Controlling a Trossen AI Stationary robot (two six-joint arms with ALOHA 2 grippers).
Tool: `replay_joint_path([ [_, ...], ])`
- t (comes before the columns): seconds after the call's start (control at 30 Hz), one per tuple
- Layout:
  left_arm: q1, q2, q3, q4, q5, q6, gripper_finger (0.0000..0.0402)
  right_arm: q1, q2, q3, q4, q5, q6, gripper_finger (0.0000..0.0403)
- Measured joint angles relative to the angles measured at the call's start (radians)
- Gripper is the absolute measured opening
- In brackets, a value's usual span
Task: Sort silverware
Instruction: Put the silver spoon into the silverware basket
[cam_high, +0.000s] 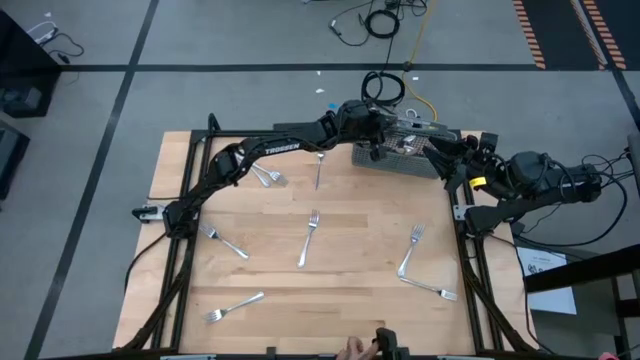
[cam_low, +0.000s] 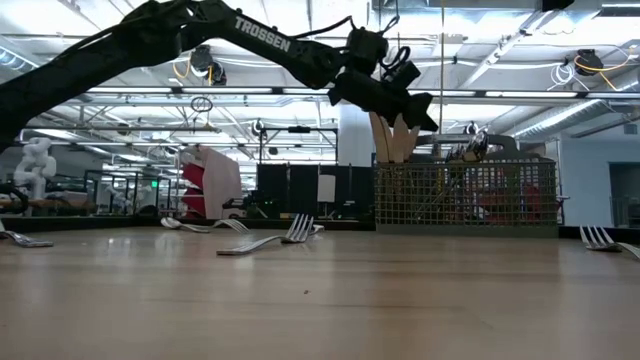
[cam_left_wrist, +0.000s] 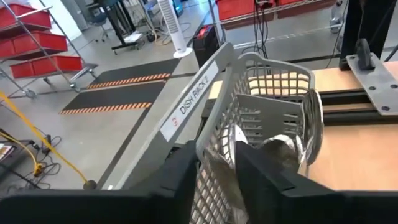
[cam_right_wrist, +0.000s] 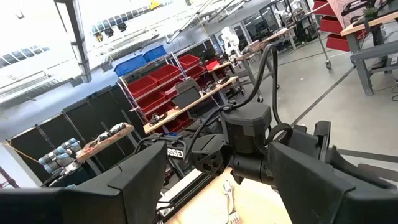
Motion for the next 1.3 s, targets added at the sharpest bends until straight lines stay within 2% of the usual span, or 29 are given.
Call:
replay_joint_path([
  [0.17, -0.001, -0.011, 0.0, -0.009, -0.015, 0.003, 0.0175, 0.0, 0.0, 0.0, 0.0, -0.003, 0.005, 0.027],
  [0.3, -0.005, -0.04, -0.001, -0.021, -0.04, 0.006, 0.02, 0.0, 0.0, 0.0, 0.0, -0.006, 0.011, 0.027],
  [0.5, -0.006, -0.128, -0.001, -0.013, -0.061, 0.002, 0.0204, 0.0, 0.0, 0.0, -0.006, -0.008, 0.015, 0.027],
  [0.63, -0.013, -0.208, -0.001, -0.005, -0.003, 0.002, 0.0204, 0.0, 0.0, 0.0, -0.016, -0.009, 0.026, 0.027],
  [0.77, -0.031, -0.291, 0.0, -0.029, 0.01, 0.001, 0.0204, 0.0, 0.007, 0.0, -0.027, -0.009, 0.022, 0.027],
  [0.87, -0.048, -0.357, 0.0, -0.099, 0.068, 0.001, 0.0204, 0.0, 0.021, 0.0, -0.027, -0.009, 0.018, 0.027],
  [1.07, -0.096, -0.506, 0.0, -0.351, 0.222, 0.004, 0.0204, 0.0, 0.069, 0.0, -0.032, -0.009, 0.024, 0.027],
  [1.3, -0.143, -0.602, 0.0, -0.788, 0.235, -0.001, 0.0204, 0.0, 0.164, 0.0, -0.031, -0.031, 0.052, 0.027],
])
